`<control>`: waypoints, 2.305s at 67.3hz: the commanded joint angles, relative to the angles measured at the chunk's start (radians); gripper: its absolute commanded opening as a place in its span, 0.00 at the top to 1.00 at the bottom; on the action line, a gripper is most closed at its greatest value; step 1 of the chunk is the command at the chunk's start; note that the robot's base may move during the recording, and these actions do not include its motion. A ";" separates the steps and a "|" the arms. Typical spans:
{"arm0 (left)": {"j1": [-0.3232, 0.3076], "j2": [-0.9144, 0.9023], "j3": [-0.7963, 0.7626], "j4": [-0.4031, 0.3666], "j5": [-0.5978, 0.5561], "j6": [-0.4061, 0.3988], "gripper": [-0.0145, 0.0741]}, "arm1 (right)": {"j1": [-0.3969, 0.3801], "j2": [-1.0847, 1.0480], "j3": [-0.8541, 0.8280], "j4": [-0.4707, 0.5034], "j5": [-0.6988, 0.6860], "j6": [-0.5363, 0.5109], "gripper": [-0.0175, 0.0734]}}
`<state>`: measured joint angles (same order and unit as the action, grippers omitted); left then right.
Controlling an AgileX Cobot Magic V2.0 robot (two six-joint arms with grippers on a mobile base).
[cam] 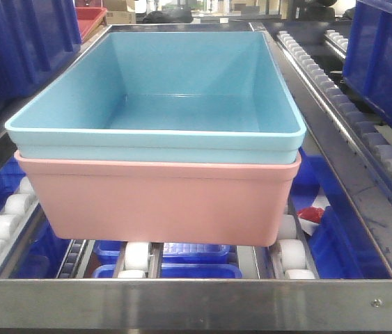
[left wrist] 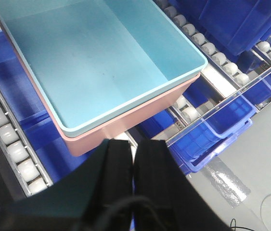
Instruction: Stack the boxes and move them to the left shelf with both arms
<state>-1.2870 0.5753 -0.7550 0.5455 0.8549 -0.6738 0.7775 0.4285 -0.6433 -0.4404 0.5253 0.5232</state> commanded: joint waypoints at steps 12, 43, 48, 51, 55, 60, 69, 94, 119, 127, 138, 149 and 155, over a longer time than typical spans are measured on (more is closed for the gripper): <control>-0.006 0.001 -0.025 0.031 -0.054 -0.006 0.84 | 0.003 0.004 -0.028 -0.024 -0.076 0.000 0.78; -0.006 0.000 0.010 -0.474 -0.175 0.524 0.84 | 0.003 0.004 -0.028 -0.024 -0.075 0.000 0.78; -0.004 0.000 0.073 -0.545 -0.300 0.639 0.84 | 0.003 0.004 -0.028 -0.024 -0.075 0.000 0.78; 0.003 0.000 0.118 -0.583 -0.393 0.690 0.84 | 0.003 0.004 -0.028 -0.024 -0.075 0.000 0.78; 0.027 -0.003 0.189 -0.631 -0.531 0.736 0.84 | 0.003 0.004 -0.028 -0.024 -0.075 0.000 0.78; 0.066 -0.010 0.274 -0.643 -0.696 0.751 0.84 | 0.003 0.004 -0.028 -0.024 -0.075 0.000 0.78; 0.168 -0.057 0.405 -0.643 -0.861 0.751 0.84 | 0.003 0.004 -0.028 -0.024 -0.075 0.000 0.78; 0.582 -0.368 0.623 -0.641 -0.891 0.751 0.84 | 0.003 0.004 -0.028 -0.024 -0.075 0.000 0.78; 0.998 -0.590 0.794 -0.641 -0.933 0.751 0.84 | 0.003 0.004 -0.028 -0.024 -0.075 0.000 0.78; 1.044 -0.603 0.811 -0.641 -0.962 0.751 0.84 | 0.003 0.004 -0.028 -0.024 -0.075 0.000 0.78; 1.077 -0.603 0.811 -0.641 -0.966 0.751 0.84 | 0.003 0.004 -0.028 -0.024 -0.075 0.000 0.78; 1.077 -0.603 0.811 -0.641 -0.964 0.751 0.84 | 0.003 0.004 -0.028 -0.024 -0.075 0.000 0.78; 1.088 -0.603 0.811 -0.641 -0.963 0.751 0.84 | 0.003 0.004 -0.028 -0.024 -0.075 0.000 0.78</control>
<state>-0.2080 -0.0112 0.0304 -0.0868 -0.0195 0.0764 0.7798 0.4270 -0.6433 -0.4387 0.5253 0.5251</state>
